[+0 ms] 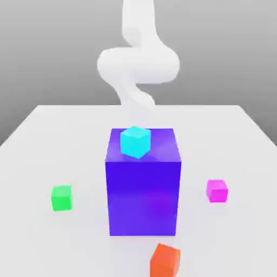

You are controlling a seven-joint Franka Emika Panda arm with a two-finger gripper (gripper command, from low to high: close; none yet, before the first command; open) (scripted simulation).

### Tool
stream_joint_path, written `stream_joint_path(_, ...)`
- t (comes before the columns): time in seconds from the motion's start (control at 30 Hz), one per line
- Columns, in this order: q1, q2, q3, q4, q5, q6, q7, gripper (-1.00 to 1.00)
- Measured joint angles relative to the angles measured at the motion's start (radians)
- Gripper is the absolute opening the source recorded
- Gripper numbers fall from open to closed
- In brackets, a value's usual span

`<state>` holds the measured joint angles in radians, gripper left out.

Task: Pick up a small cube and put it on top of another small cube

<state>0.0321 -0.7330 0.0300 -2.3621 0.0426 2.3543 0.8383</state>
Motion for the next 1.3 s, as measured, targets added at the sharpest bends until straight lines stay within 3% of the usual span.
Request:
stream_joint_path(0.47, 0.213, 0.443, 0.314, -0.391, 0.190, 0.356, 0.317, 0.00)
stream_joint_path(0.6, 0.255, 0.570, 0.420, -0.502, 0.173, 0.461, 0.456, 0.00)
stream_joint_path(0.7, 0.259, 0.672, 0.482, -0.572, 0.070, 0.544, 0.609, 0.00)
stream_joint_path(0.77, 0.276, 0.751, 0.428, -0.574, -0.091, 0.602, 0.732, 0.00)
stream_joint_path(0.83, 0.376, 0.827, 0.287, -0.560, -0.254, 0.657, 0.851, 0.00)
stream_joint_path(0.9, 0.513, 0.898, 0.130, -0.544, -0.345, 0.713, 0.920, 0.00)
stream_joint_path(0.97, 0.635, 0.970, 0.005, -0.530, -0.368, 0.774, 0.942, 0.00)
stream_joint_path(1.0, 0.665, 0.989, -0.024, -0.527, -0.368, 0.790, 0.944, -1.00)
stream_joint_path(1.2, 0.680, 0.998, -0.038, -0.525, -0.372, 0.801, 0.948, -1.00)
stream_joint_path(1.3, 0.609, 0.930, 0.042, -0.540, -0.325, 0.744, 0.908, -1.00)
